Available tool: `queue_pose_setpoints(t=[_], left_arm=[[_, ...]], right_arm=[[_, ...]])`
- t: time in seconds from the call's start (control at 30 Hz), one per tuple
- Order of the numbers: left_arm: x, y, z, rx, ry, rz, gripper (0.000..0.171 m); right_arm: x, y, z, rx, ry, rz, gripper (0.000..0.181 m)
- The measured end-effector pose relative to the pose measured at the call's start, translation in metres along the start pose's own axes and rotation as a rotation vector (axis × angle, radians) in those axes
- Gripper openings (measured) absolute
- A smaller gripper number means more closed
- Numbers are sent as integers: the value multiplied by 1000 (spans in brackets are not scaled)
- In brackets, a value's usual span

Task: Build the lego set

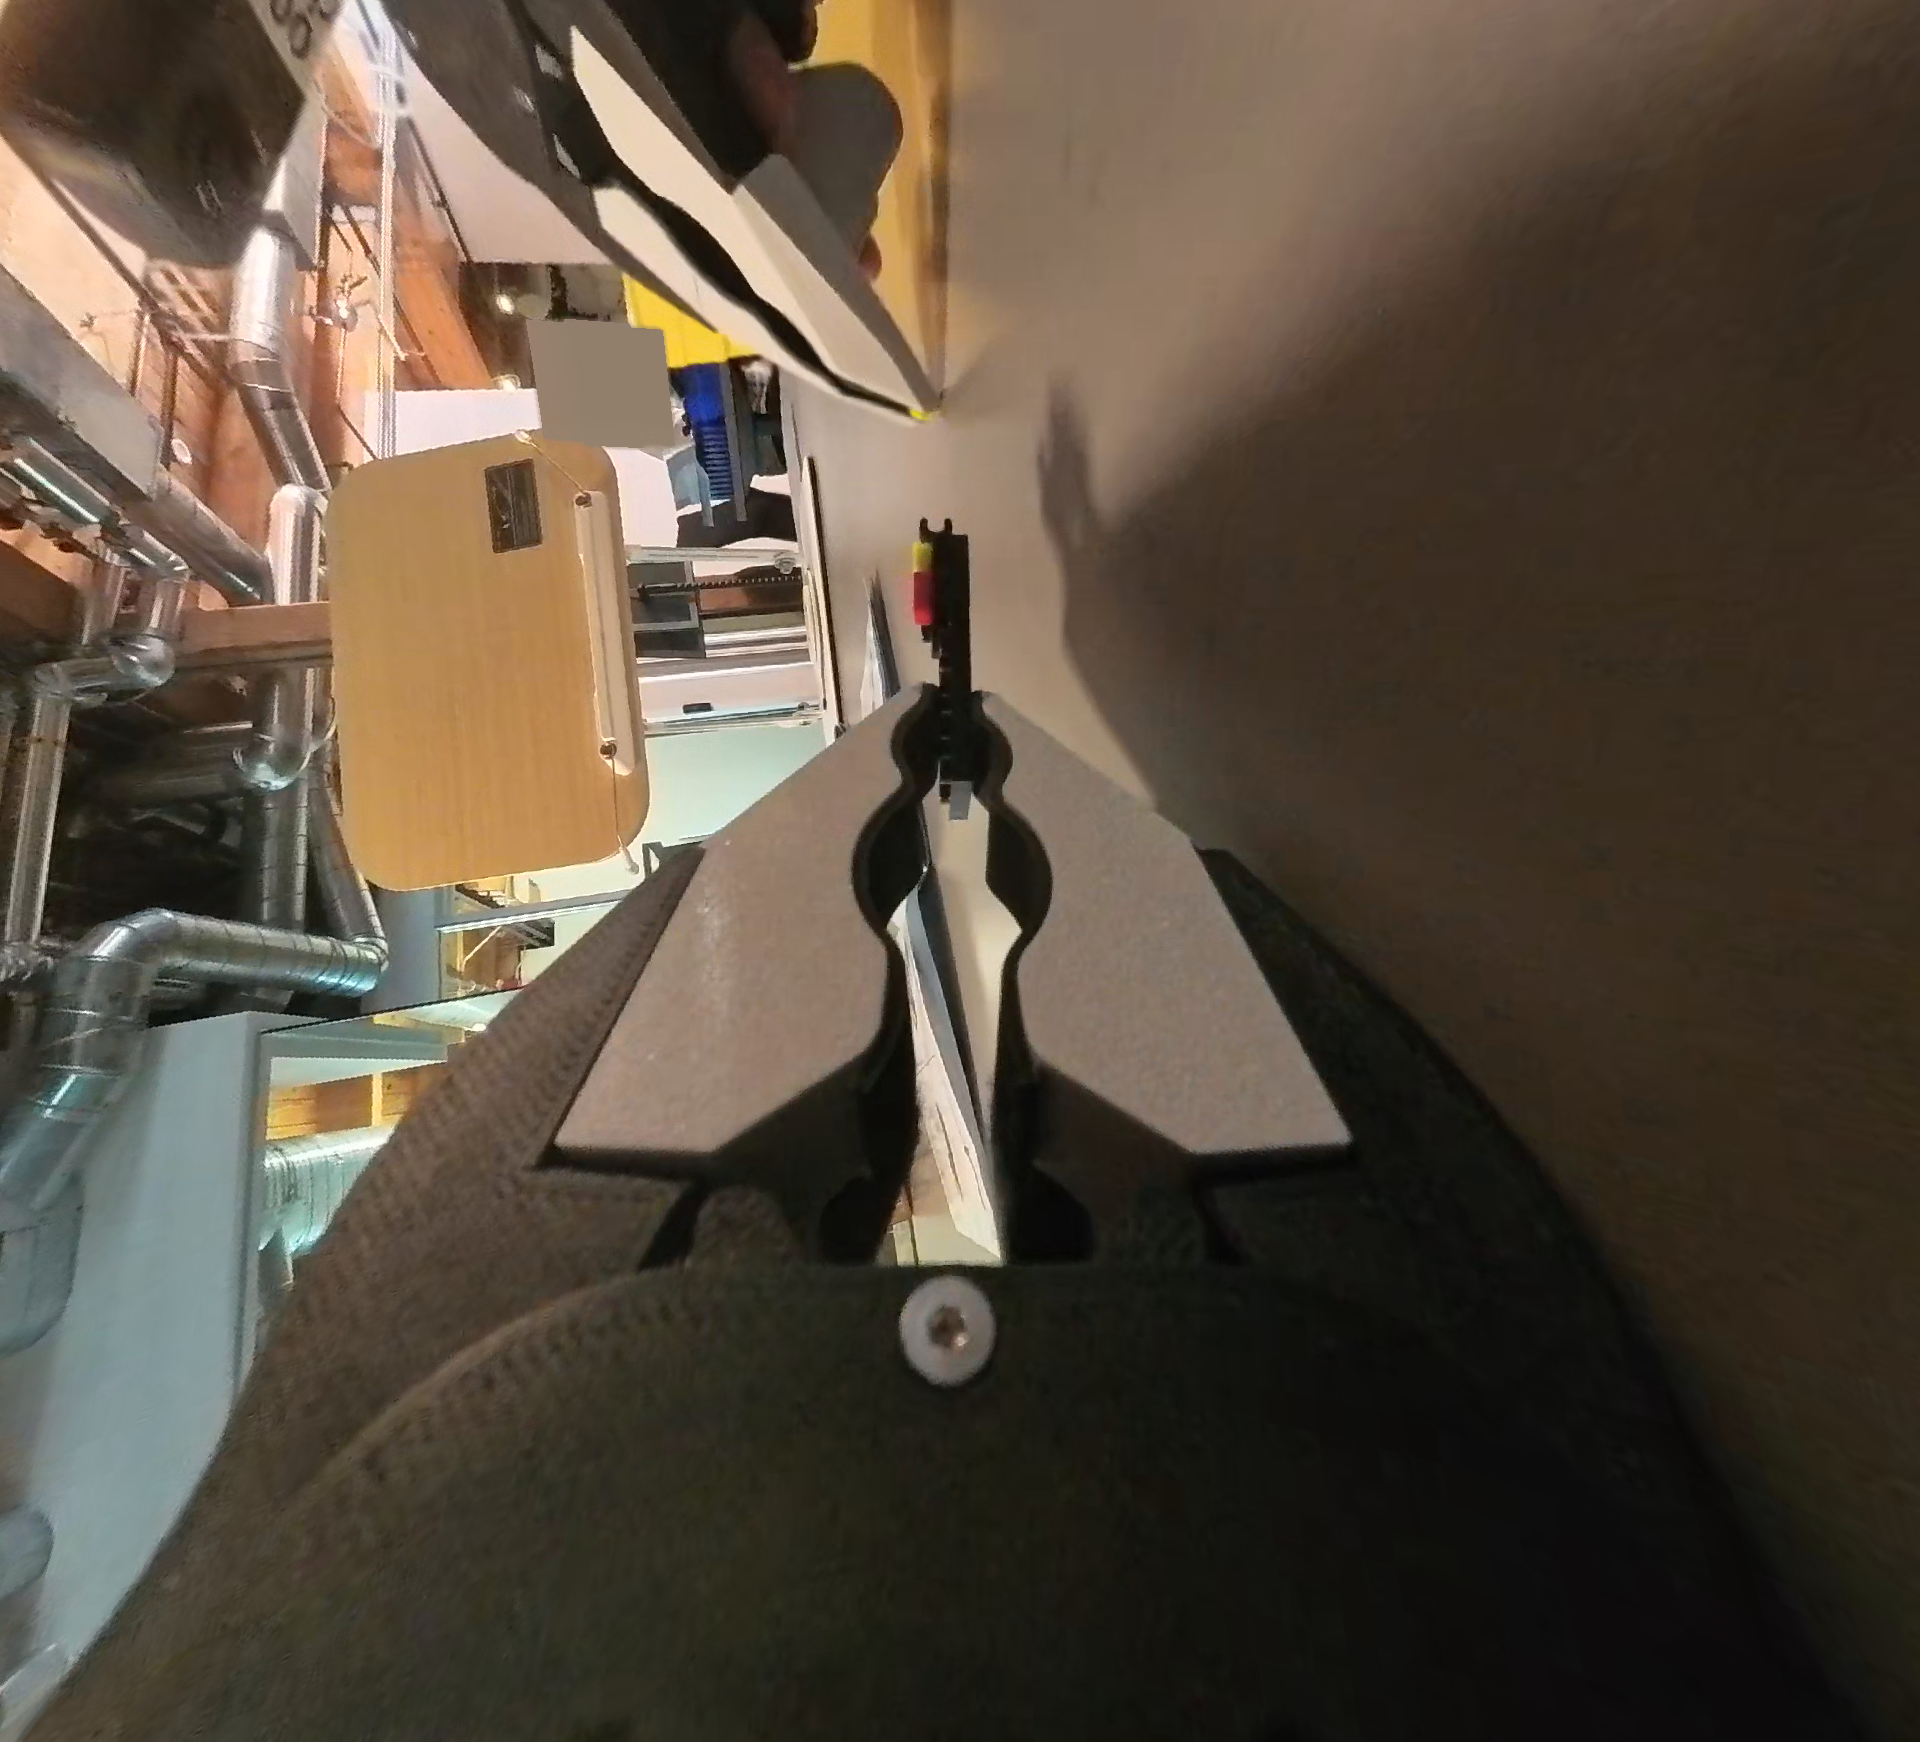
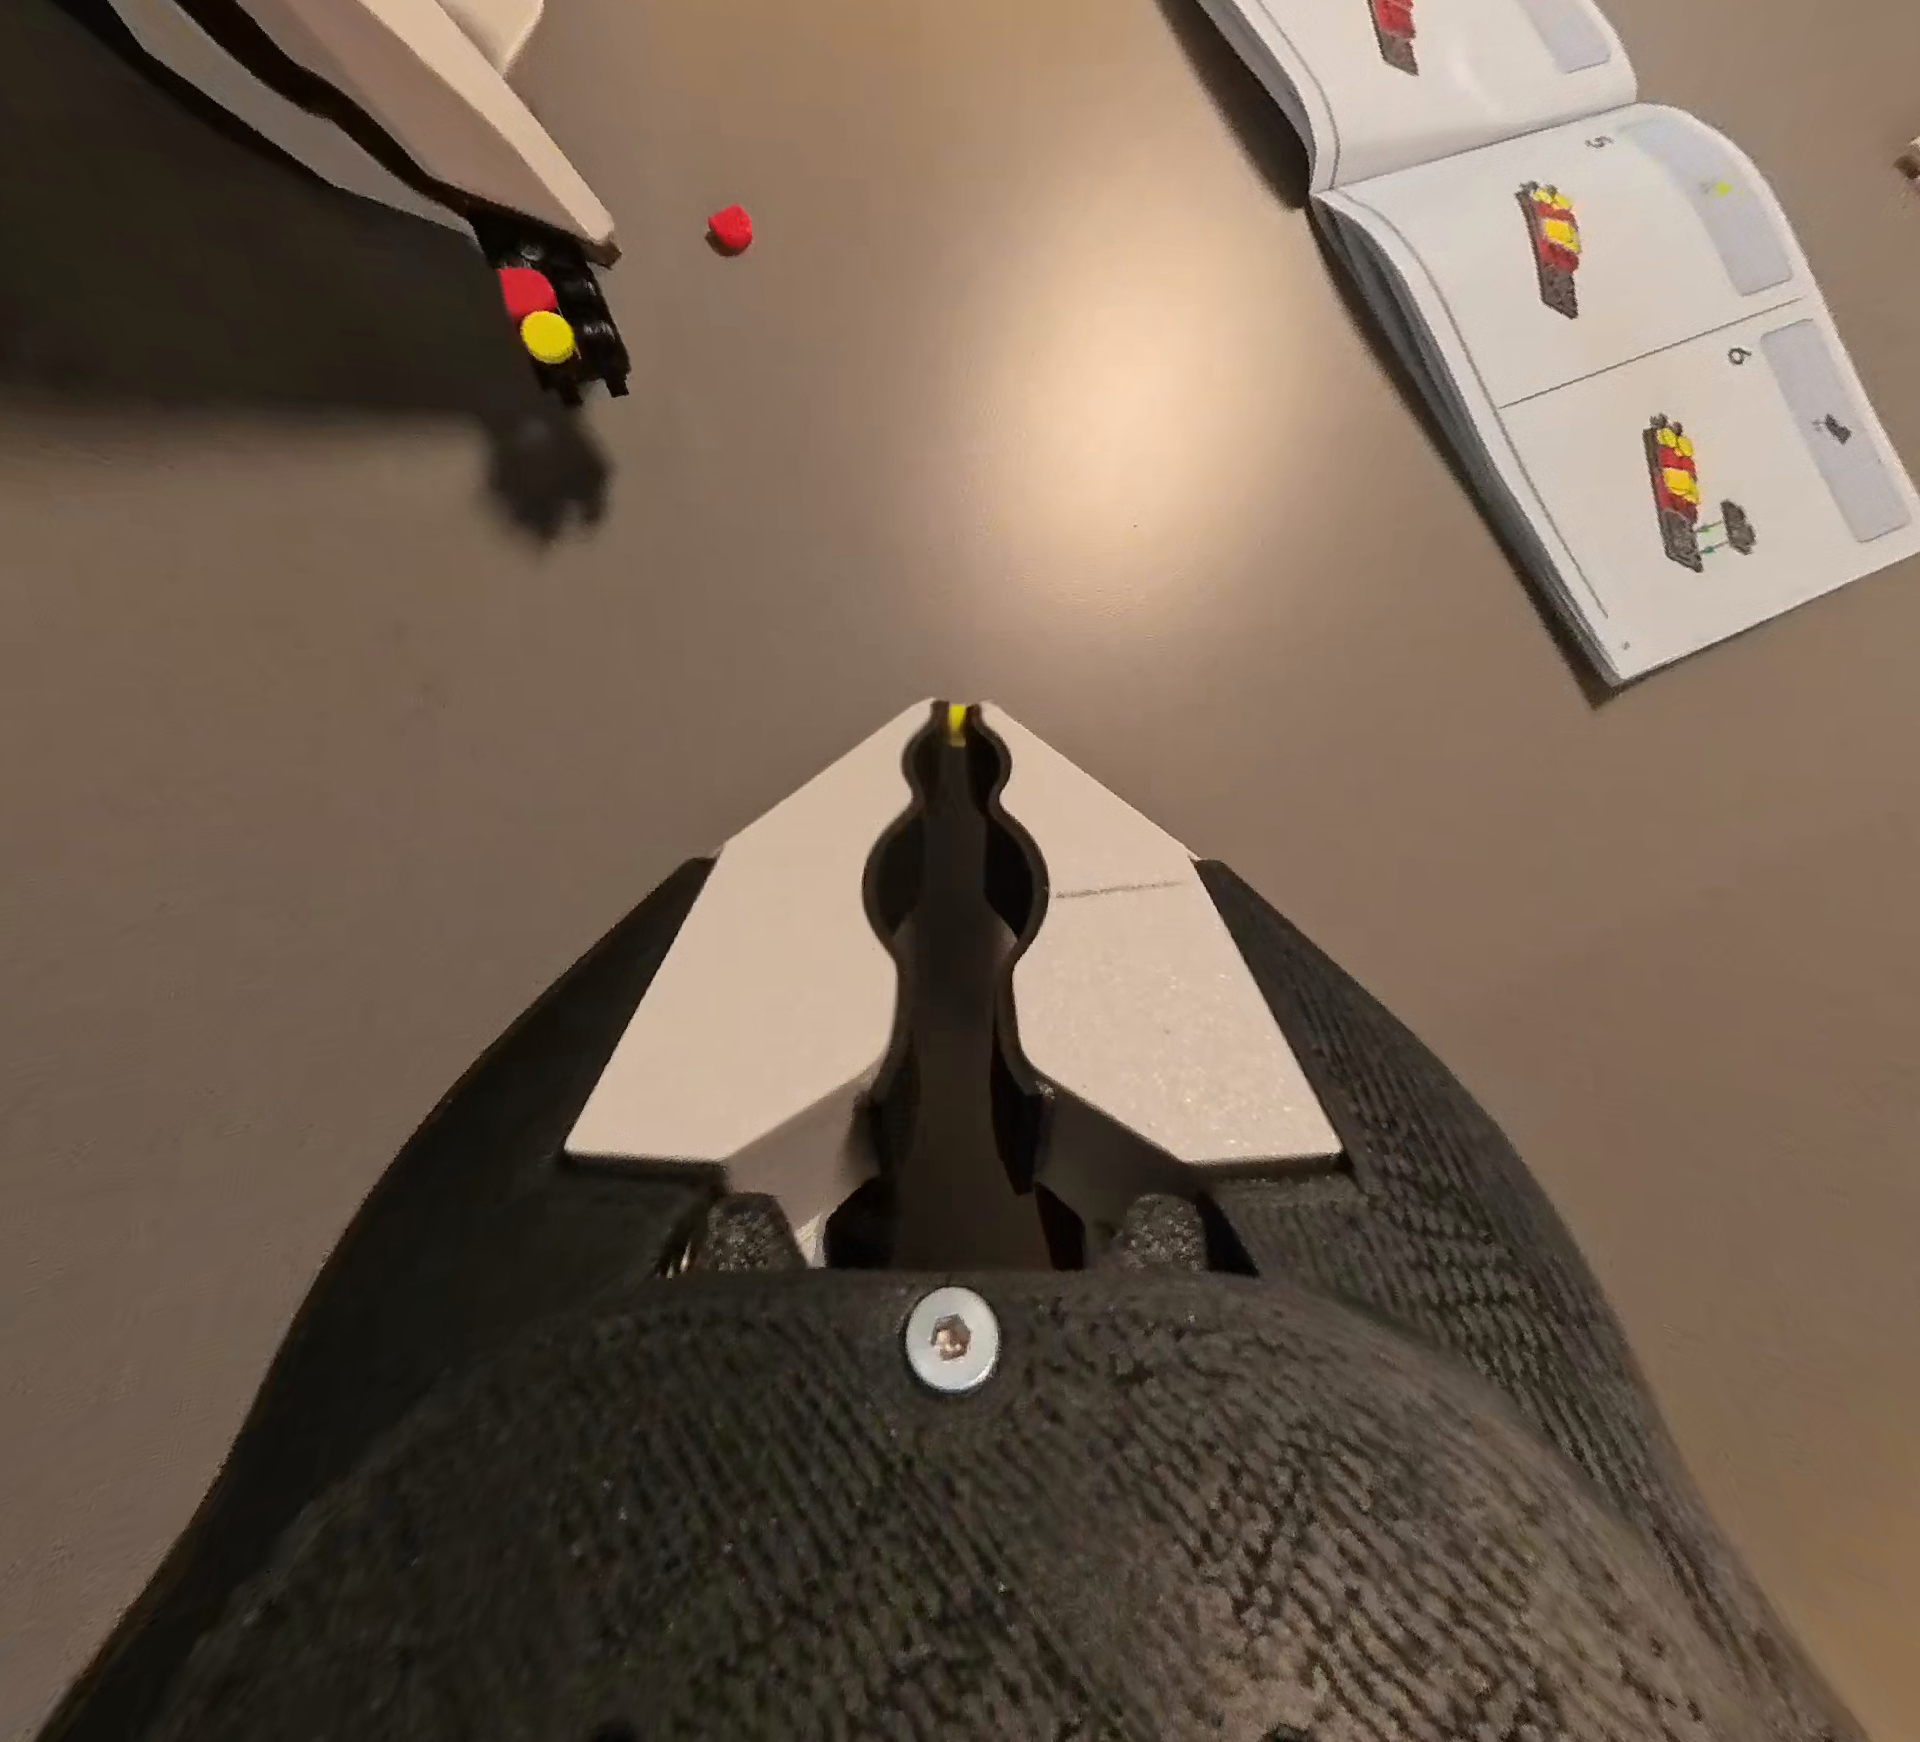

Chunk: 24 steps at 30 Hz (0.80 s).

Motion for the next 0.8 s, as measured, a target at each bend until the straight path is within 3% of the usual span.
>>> queue_pose_setpoints(t=[0.1, 0.23, 0.3, 0.53, 0.7, 0.8], left_arm=[[0, 0, 0, -1, -1, -2, 4], [0, 0, -1, -2, -4, -4, 4], [0, 1, -1, -2, -4, -4, 4], [1, 1, 0, -2, 2, -4, 4], [1, 1, 0, -2, 3, -4, 4], [1, 1, 0, 0, 6, -3, 4]], right_arm=[[-3, -1, 5, -12, -159, -71, 1], [-19, 9, 9, -204, -678, -192, 1], [-25, 14, 13, -231, -779, -172, 1], [-19, 11, 23, -248, -598, 19, 9], [-16, 10, 22, -241, -497, 55, 8], [-11, 5, 23, -184, -290, 71, 15]])
Point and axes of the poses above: each gripper's, where its closed fingertips meet, y out along the fingers, z out of its top, x = y × z across the jaws, the point moved 8 cm from there along -y, back along the fingers, and after that the axes turned 8 degrees about z, right-handed, at the moved point
